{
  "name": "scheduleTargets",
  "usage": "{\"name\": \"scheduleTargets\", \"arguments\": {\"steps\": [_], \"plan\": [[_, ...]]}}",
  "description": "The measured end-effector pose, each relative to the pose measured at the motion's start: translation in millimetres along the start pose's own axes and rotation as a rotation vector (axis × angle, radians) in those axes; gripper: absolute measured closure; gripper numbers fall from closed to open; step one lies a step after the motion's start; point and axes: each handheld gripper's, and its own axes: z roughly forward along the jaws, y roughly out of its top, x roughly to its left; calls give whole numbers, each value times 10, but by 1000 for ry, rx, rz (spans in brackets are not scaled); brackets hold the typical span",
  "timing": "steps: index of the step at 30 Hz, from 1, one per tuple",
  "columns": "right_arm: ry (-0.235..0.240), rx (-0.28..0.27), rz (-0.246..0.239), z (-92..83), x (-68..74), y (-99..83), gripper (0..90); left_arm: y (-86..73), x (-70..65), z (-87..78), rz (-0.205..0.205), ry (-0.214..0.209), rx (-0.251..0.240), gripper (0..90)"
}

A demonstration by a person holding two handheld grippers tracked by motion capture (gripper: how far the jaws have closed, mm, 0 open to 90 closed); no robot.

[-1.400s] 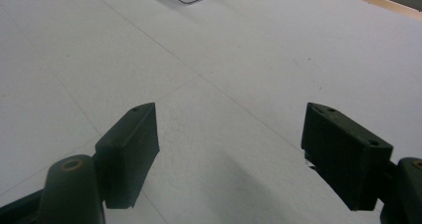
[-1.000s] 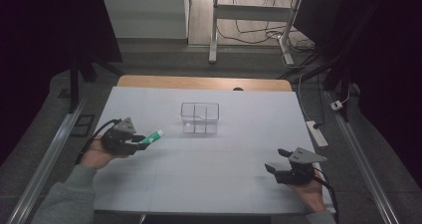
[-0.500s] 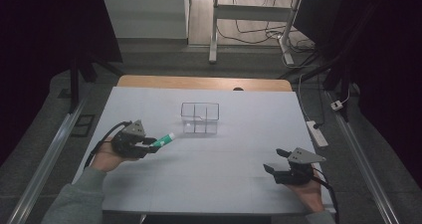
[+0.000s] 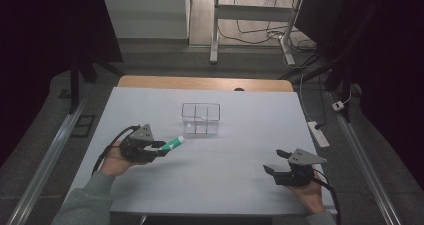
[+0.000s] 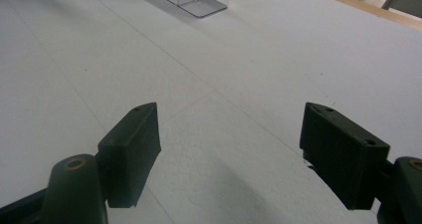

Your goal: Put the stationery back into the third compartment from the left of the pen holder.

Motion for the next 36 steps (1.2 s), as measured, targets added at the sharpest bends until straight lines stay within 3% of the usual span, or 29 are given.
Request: {"name": "scheduleTargets", "arguments": {"steps": [10,22,36], "plan": [[35,-31,-1,3,85,63,241,127,-127,118,30,-25,-10,647],[44,-48,-10,30,157,135,254,258,-230,258,61,-50,-11,647],[62,-38,-26,111,232,200,255,410,-320,453,85,-75,-8,647]]}}
